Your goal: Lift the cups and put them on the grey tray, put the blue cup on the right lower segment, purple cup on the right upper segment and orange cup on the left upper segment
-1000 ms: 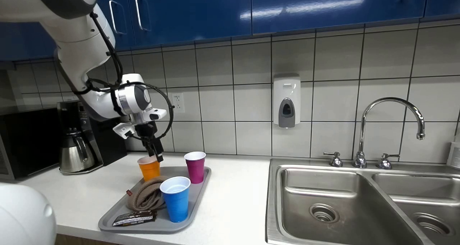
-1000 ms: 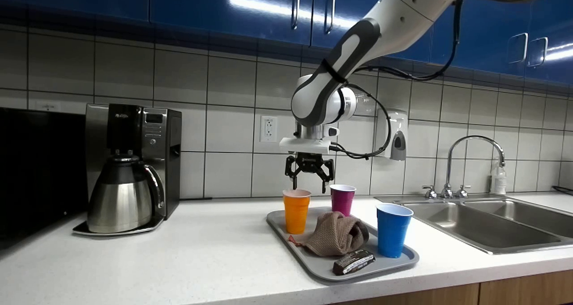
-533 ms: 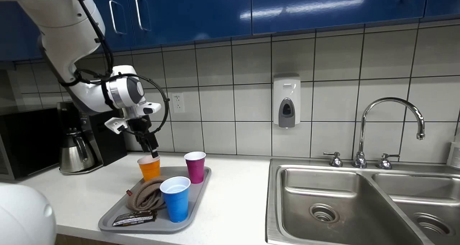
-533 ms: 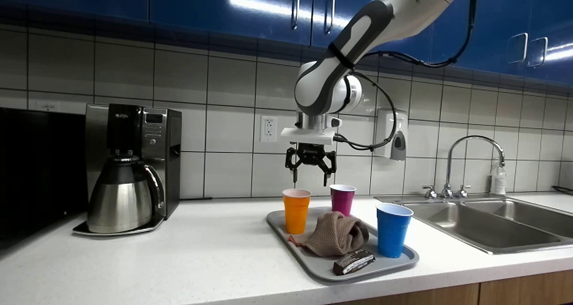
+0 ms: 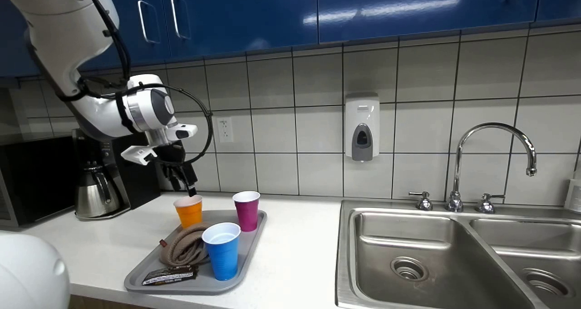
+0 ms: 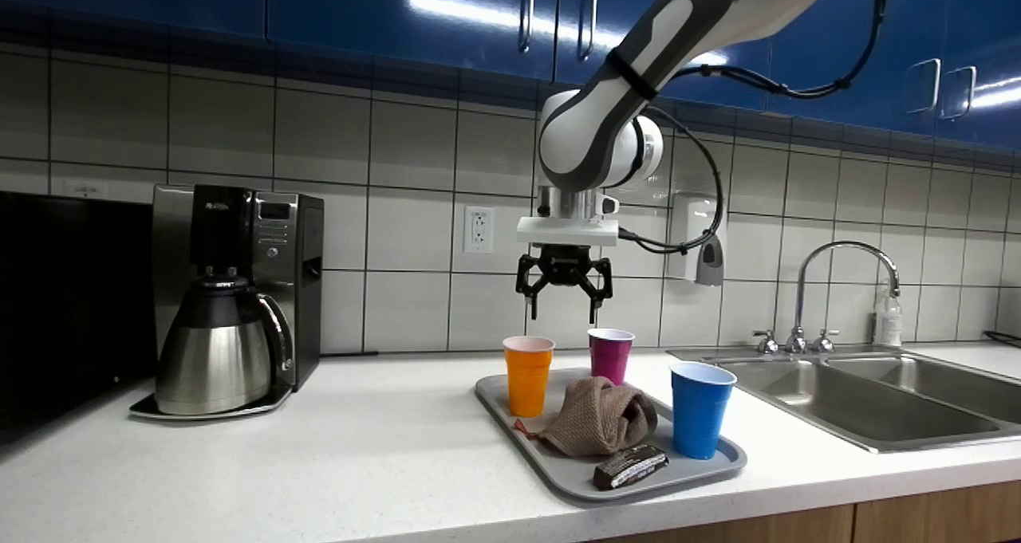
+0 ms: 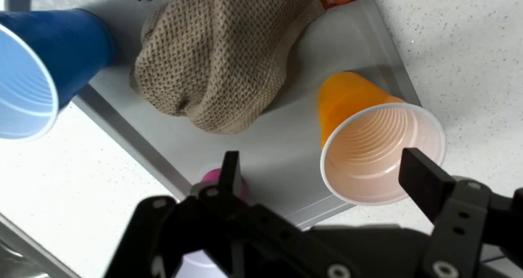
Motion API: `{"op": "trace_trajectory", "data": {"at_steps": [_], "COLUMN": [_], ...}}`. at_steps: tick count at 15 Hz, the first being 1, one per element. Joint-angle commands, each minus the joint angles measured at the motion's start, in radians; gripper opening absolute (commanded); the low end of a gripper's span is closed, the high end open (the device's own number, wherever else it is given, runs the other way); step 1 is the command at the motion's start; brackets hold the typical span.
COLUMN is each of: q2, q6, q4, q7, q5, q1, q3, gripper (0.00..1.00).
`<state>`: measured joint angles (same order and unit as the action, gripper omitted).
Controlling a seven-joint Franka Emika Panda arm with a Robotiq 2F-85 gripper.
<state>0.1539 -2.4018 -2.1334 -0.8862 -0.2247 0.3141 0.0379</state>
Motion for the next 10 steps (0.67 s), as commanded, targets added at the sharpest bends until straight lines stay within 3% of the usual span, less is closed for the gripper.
{"op": "trace_trajectory", "data": {"at_steps": [1,10], "q2": [-0.109,-0.292], "q6": [0.017,0.04], "q4": [-0.094,-0.248], "q7": [0.139,0.37], "q5": [0.018,0.035], "q1": [-0.052,-0.122], "q3": [0.039,0.049], "gripper": [1.0,1.0]}}
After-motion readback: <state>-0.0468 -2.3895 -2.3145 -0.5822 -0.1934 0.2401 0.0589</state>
